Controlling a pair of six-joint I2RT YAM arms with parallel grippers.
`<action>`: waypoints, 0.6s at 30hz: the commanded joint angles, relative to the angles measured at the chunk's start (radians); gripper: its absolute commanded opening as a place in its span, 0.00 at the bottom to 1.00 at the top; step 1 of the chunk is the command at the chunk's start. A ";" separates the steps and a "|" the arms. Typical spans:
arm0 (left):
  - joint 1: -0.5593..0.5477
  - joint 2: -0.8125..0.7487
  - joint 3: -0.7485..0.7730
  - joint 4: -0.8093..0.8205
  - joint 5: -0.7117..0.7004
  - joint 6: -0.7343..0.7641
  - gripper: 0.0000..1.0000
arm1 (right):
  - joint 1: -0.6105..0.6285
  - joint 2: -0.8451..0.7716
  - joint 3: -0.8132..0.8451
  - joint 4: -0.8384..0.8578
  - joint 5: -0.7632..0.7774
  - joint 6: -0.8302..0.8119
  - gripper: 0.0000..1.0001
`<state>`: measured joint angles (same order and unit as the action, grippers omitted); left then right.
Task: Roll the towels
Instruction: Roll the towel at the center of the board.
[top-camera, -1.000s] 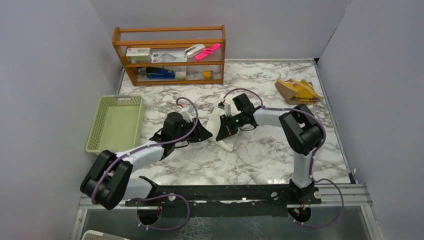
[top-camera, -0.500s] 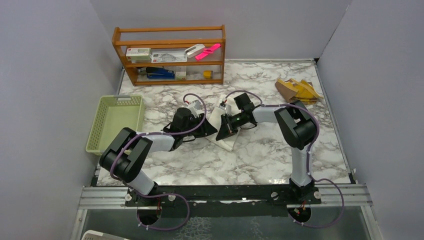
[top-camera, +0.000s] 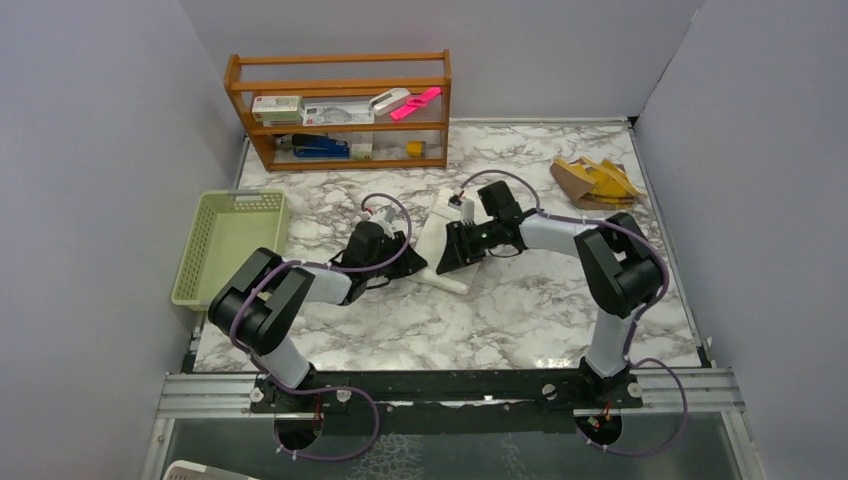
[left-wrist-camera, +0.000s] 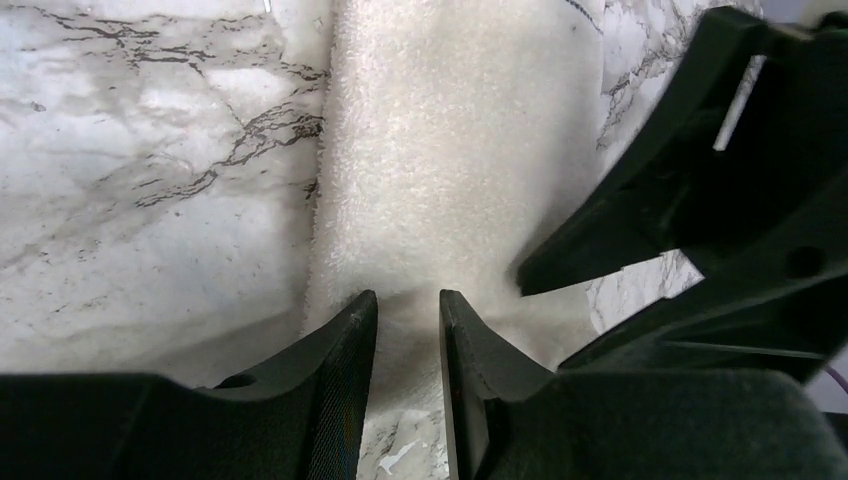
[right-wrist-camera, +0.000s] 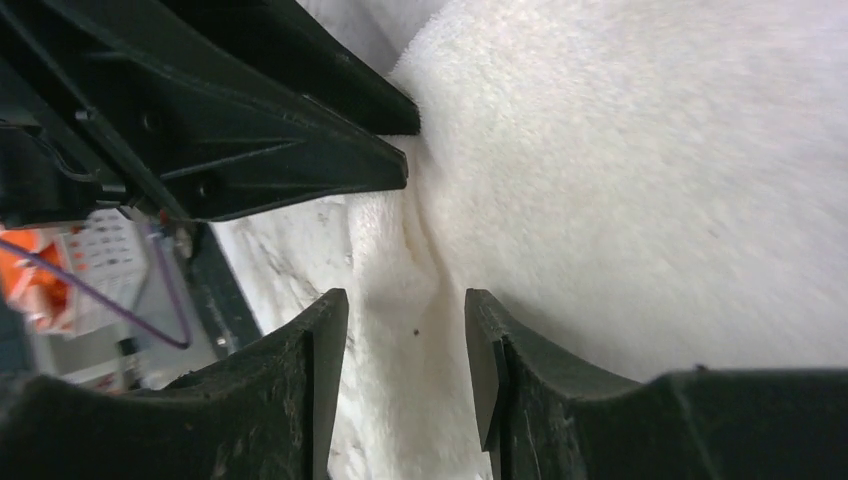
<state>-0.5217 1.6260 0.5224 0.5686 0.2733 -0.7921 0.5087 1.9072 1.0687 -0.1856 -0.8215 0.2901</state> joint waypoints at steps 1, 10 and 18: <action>-0.022 0.031 -0.029 0.015 -0.098 0.008 0.33 | -0.004 -0.169 -0.057 0.003 0.244 -0.077 0.48; -0.055 0.116 -0.033 0.045 -0.117 -0.012 0.32 | 0.176 -0.627 -0.501 0.428 0.525 -0.217 0.52; -0.057 0.134 -0.025 0.051 -0.109 -0.004 0.32 | 0.183 -0.606 -0.642 0.623 0.477 -0.301 0.59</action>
<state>-0.5709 1.7134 0.5152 0.7326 0.1936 -0.8146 0.6907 1.2854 0.4671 0.2531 -0.3611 0.0681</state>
